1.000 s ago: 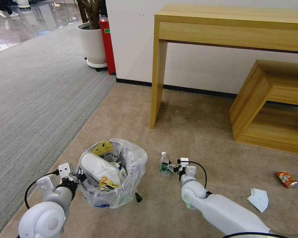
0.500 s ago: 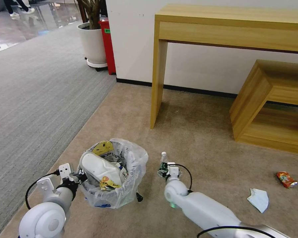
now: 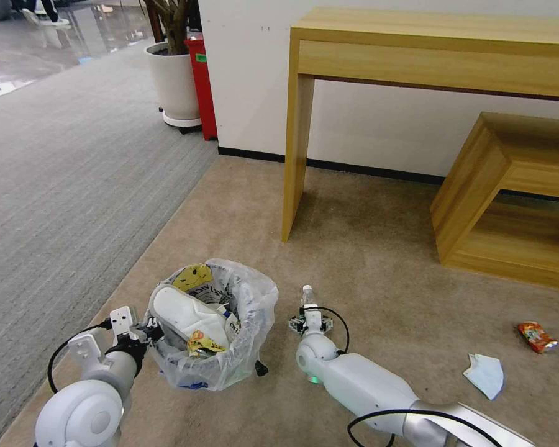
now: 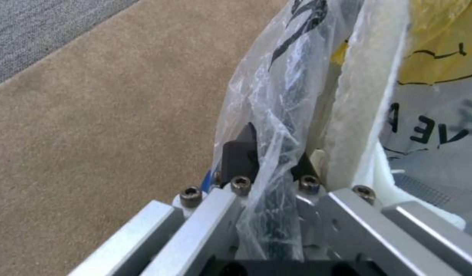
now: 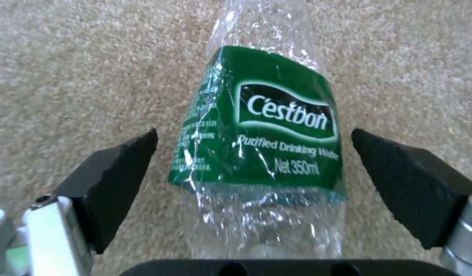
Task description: Pick up the trash bin and place the garbage on the floor into it.
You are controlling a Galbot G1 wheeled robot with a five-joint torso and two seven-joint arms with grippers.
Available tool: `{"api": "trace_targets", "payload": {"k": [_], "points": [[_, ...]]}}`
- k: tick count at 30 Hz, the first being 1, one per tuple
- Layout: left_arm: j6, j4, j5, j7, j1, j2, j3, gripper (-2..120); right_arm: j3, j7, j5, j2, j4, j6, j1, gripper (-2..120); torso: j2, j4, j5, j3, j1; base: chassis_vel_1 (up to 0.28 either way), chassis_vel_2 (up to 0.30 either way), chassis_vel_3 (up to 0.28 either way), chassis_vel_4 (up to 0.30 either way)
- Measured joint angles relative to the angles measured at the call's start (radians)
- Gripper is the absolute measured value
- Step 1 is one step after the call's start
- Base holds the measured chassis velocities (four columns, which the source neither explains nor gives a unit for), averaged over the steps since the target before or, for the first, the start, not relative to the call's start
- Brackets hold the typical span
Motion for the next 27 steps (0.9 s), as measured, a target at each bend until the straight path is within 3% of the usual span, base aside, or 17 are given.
{"api": "trace_targets", "payload": {"k": [8,11,16,23,27], "points": [[-0.005,-0.004,-0.003,0.000,0.001,0.002,0.000,1,0.002,-0.016,-0.023,0.016,-0.043,0.012,0.007,69,0.000,0.0000,0.0000,0.000,0.000,0.000,0.000,0.000,0.000],[-0.006,-0.005,-0.003,0.000,0.001,0.003,0.000,1,0.001,-0.017,-0.033,0.010,-0.036,0.019,0.001,54,0.000,0.0001,0.0000,0.000,0.000,0.000,0.000,0.000,0.000],[-0.007,-0.005,-0.004,0.000,0.000,0.002,0.002,1,0.001,-0.021,-0.045,0.001,-0.024,0.026,-0.006,41,0.000,0.0002,0.0001,0.000,0.000,0.000,0.000,0.000,0.000],[-0.008,0.009,0.001,0.000,-0.005,0.001,0.004,1,0.008,-0.056,-0.040,-0.065,0.106,0.069,-0.027,17,0.000,0.0001,0.0002,0.000,0.000,0.000,0.000,0.000,0.000],[-0.009,0.018,0.003,0.000,-0.008,0.001,0.004,1,0.027,-0.087,-0.035,-0.115,0.202,0.108,-0.037,14,0.000,0.0002,0.0003,0.000,0.000,0.000,0.000,0.000,0.000]]}}
